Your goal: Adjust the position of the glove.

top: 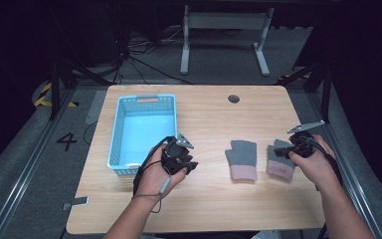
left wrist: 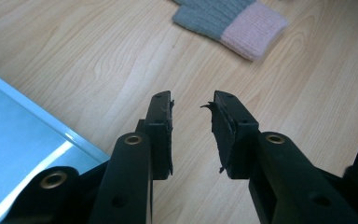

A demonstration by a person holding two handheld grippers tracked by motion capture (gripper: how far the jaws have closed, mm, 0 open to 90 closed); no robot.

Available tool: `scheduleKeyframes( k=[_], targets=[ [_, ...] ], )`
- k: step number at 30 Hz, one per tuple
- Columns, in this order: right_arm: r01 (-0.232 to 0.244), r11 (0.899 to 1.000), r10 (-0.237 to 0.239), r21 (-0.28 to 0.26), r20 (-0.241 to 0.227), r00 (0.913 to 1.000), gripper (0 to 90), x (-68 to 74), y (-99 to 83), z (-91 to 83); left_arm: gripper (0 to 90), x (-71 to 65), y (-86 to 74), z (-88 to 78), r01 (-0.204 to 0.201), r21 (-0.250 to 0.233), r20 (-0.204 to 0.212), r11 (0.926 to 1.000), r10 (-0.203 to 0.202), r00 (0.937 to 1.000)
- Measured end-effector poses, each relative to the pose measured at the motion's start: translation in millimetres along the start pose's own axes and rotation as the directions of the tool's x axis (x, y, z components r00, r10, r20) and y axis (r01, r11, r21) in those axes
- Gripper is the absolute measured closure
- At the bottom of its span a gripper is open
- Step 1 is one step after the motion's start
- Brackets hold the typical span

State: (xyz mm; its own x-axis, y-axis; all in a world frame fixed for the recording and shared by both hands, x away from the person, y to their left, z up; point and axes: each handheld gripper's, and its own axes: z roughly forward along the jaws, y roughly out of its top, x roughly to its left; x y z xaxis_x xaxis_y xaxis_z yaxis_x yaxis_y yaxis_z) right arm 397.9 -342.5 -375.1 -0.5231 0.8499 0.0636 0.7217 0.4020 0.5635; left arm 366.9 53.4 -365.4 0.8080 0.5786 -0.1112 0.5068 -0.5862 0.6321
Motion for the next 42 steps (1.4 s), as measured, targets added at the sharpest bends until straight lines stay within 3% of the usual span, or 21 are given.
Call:
scheduleKeyframes(
  k=[10,15,19,22,27,33,42],
  targets=[
    [0.019,1.000,-0.020,-0.011,-0.037,0.9991,90.0,13.1,1.9,1.4,66.2,1.7,3.7,-1.0,0.003,0.005,0.018,1.0000,-0.003,0.9998],
    [0.039,0.999,-0.040,-0.017,-0.059,0.9975,90.0,20.6,12.7,5.3,65.1,2.6,4.0,-1.5,0.009,0.008,0.029,0.9999,-0.009,0.9995],
    [0.013,1.000,-0.013,0.005,-0.048,0.9988,90.0,15.8,22.1,11.3,65.2,4.1,3.2,-1.0,0.012,0.018,0.036,0.9998,-0.012,0.9993],
    [-0.003,1.000,0.003,0.025,-0.009,1.0000,90.0,10.3,32.1,22.8,64.7,5.3,2.4,-0.8,0.012,0.022,0.035,0.9997,-0.013,0.9993],
    [-0.026,0.999,0.025,0.047,0.018,0.9995,90.0,3.5,36.8,35.5,64.4,6.6,0.9,0.0,0.017,0.027,0.030,0.9995,-0.018,0.9994],
    [-0.055,0.997,0.053,0.062,0.040,0.9978,90.0,-12.9,31.5,57.1,63.9,6.4,-0.3,4.1,0.016,0.045,0.031,0.9989,-0.017,0.9994],
    [-0.053,0.997,0.051,0.061,0.039,0.9979,90.0,-13.1,27.4,70.3,62.4,6.5,-0.8,5.4,0.011,0.050,0.028,0.9987,-0.013,0.9995]
  ],
)
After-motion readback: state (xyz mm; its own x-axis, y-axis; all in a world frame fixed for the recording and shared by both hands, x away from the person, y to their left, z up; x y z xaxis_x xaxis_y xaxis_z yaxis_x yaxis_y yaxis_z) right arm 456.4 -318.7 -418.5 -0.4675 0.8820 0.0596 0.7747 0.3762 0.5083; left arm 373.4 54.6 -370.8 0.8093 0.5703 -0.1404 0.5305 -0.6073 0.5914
